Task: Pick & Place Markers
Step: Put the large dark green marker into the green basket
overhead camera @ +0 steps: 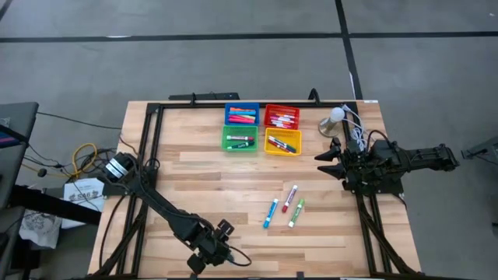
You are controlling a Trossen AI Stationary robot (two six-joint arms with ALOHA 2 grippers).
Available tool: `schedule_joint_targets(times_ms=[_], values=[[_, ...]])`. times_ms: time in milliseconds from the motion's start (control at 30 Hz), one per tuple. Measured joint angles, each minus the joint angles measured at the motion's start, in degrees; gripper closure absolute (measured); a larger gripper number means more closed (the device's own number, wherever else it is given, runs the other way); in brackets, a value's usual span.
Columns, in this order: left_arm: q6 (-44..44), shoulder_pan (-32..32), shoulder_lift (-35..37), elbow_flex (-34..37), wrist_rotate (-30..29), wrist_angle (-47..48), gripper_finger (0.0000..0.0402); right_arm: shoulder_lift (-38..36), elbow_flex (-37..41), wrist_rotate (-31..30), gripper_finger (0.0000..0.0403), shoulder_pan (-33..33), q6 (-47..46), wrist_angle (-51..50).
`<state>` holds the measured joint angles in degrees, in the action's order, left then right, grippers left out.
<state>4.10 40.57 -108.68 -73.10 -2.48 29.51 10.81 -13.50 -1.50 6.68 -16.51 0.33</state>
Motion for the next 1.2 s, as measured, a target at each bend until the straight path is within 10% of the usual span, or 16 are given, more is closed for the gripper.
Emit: schedule_joint_targets(times_ms=[800, 1200], values=[[0.0, -2.5, -7.6, -0.2, 3.0, -1.8, 0.0211, 0.0, 0.0, 0.0, 0.0221, 0.0, 0.0, 0.0], [-0.5, -3.1, -7.8, -0.1, 4.3, -2.6, 0.0332, 0.0, 0.0, 0.0, 0.0222, 0.0, 0.0, 0.0]])
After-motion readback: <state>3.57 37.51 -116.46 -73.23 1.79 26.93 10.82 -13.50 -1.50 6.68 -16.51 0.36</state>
